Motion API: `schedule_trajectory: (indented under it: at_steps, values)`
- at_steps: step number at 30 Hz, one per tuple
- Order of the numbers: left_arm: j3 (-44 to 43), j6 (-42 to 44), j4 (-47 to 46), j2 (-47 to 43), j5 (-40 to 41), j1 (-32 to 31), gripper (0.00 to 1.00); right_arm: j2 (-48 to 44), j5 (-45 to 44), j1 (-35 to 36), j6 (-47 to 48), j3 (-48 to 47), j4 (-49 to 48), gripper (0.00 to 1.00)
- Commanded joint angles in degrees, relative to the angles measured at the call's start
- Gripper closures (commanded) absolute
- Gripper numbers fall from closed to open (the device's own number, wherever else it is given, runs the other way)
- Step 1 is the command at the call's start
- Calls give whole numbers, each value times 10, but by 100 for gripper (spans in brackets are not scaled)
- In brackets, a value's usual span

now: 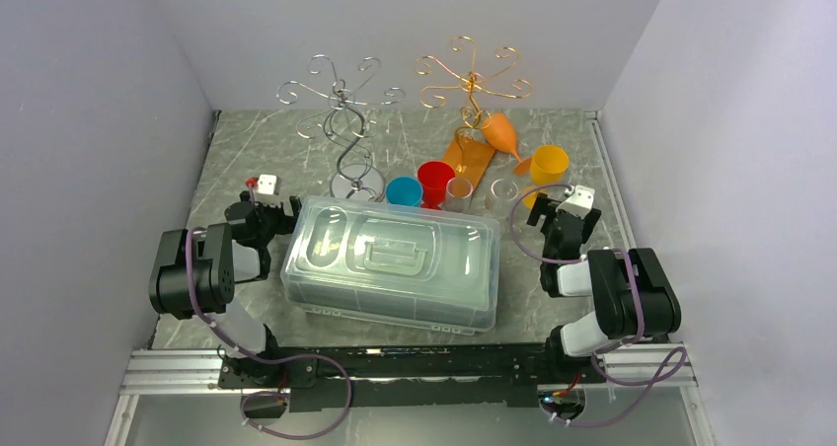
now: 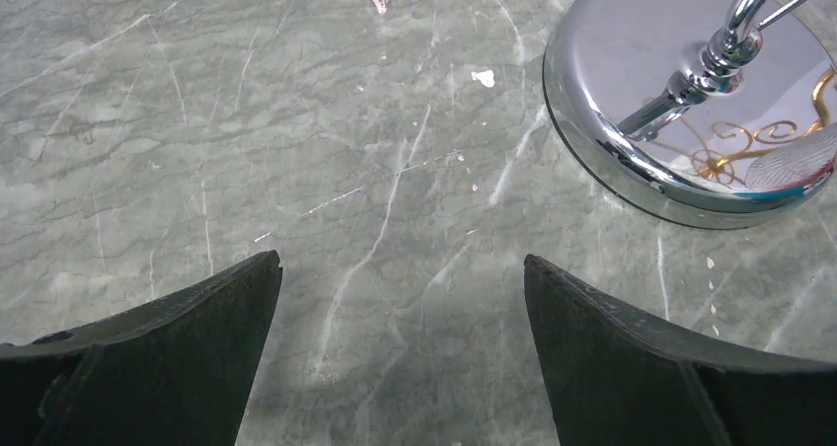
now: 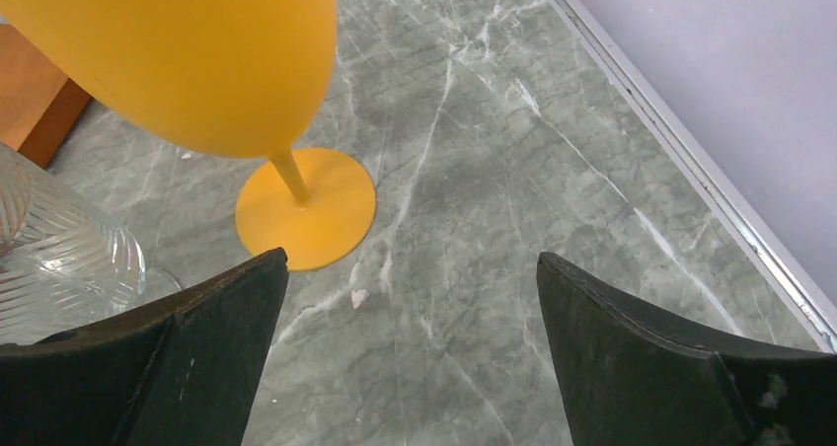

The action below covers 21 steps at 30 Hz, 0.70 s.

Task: Place the wine glass upside down on the wine glass rack
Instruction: Move the distractor to the center of the board.

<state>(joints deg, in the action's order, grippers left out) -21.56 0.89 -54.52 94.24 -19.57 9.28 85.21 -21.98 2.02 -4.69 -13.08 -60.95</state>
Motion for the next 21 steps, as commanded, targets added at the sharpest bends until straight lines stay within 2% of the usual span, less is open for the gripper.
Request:
schedule_trajectory:
  at_steps: [1,4,8,9,11,14,18,19,21]
  values:
    - [-5,8,-11,-6,6,-2,1,-7,0,0,-3,-10,-28,0]
    - [-5,8,-11,-7,6,-2,1,-27,-6,1,0,-14,-16,0]
    - [-4,6,-17,-11,-17,1,1,-98,-20,5,-12,-78,159,0]
    - [-16,0,16,-23,-18,7,1,-117,-30,4,-24,-89,193,0]
    - [-75,-16,151,-60,-14,18,1,-160,-43,4,-80,-103,251,0]
    - [-194,-16,355,-95,-7,31,1,-217,8,3,-126,-118,311,0]
    - [-248,-26,469,-131,-31,61,1,-286,74,-9,-282,-149,424,0]
    - [-269,-29,508,-138,-40,72,1,-302,131,-12,-276,-154,437,0]
    - [-323,-39,601,-143,-62,95,1,-327,173,-12,-255,-174,482,2]
